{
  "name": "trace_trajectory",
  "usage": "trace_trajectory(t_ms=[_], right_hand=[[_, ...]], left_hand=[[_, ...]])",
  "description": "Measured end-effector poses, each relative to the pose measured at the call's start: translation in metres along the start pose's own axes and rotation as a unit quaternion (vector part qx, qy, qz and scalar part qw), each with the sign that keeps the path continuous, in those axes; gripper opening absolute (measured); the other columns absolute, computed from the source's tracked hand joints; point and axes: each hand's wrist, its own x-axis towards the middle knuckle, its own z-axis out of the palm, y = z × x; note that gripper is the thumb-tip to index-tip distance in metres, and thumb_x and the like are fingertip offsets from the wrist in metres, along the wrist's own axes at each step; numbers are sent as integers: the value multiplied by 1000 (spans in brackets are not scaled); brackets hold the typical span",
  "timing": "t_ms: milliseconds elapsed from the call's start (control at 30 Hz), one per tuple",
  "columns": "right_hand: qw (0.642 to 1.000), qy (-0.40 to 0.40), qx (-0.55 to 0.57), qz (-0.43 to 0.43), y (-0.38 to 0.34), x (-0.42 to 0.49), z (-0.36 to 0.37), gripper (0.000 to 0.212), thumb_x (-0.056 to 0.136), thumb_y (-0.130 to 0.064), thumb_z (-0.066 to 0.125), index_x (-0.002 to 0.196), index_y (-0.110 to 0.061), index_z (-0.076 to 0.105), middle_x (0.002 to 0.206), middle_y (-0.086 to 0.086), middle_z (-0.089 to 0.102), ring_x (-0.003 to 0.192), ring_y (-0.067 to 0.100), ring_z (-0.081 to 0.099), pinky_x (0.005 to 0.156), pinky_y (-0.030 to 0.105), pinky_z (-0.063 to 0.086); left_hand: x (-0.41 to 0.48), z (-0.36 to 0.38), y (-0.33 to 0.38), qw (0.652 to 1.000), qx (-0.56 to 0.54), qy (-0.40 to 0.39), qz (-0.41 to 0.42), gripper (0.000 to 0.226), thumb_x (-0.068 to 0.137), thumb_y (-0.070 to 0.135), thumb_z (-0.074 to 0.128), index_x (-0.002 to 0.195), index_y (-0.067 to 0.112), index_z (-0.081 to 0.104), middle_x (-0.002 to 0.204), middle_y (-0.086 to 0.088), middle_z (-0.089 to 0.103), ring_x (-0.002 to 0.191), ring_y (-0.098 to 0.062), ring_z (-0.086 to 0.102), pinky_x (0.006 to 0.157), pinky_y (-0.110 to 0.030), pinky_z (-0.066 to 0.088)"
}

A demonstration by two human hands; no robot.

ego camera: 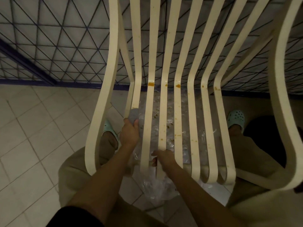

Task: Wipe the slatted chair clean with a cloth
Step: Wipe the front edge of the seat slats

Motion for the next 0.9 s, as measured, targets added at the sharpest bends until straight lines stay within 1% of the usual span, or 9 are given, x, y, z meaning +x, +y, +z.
trace_trajectory(t_ms=[100,200,267,367,433,533,633,767,900], right_hand=[[994,-72,-75,-20,-9,-23,-16,6,82,-5,63,84,0,65,67,13,65,60,23,61,57,25,53],[964,-95,-235,-80,-37,-42,-49,25,83,-20,66,102,-4,66,97,14,67,91,27,66,78,34,54],[948,-54,-274,-152,-66,-42,-73,20,90,-17,60,95,1,69,92,15,69,87,28,67,79,41,56],[929,80,-271,-239,-106,-21,-103,16,95,-18,53,93,-10,66,92,10,69,80,19,66,67,29,55],[890,165,-325,-276,-125,1,-112,18,95,-21,53,105,-9,62,103,10,65,89,21,63,76,30,53],[862,183,-372,-292,-134,31,-107,37,94,-17,55,129,-6,50,127,12,48,110,27,56,95,33,46],[872,183,-352,-287,-129,54,-96,45,95,-19,55,136,-4,41,132,14,46,118,30,53,102,42,47],[913,192,-266,-244,-132,66,-89,42,98,-23,53,133,-5,40,118,13,60,107,30,61,79,29,48],[920,217,-249,-210,-135,75,-83,34,99,-25,49,127,-9,41,113,16,63,99,34,64,81,46,56]], left_hand=[[-2,-3,-2,1000,-15,-24,-10,44,100,45,38,118,5,40,113,-24,60,100,-40,59,80,-44,47],[0,-5,1,999,-15,-45,-26,46,100,43,39,123,3,39,118,-25,58,105,-41,57,82,-43,45],[5,-5,4,998,-8,-53,-36,46,100,40,40,125,2,39,119,-25,57,106,-41,57,82,-43,44],[15,-5,8,998,-13,-59,-32,44,100,38,41,123,1,39,117,-26,58,104,-41,57,80,-43,44],[21,-5,10,997,-20,-60,-36,44,100,37,42,123,0,39,117,-25,58,104,-41,57,80,-42,44],[22,-3,11,997,-17,-50,-47,45,100,39,43,124,1,40,117,-25,58,105,-41,57,82,-44,45],[21,2,9,998,-15,-41,-38,44,99,41,42,121,2,41,116,-23,59,104,-41,58,83,-47,48],[27,2,11,998,-28,-46,-42,43,99,40,42,123,4,41,116,-21,59,104,-39,58,85,-47,50],[32,2,15,997,-37,-35,-54,42,99,40,43,121,4,43,113,-21,60,101,-38,59,84,-46,50]])
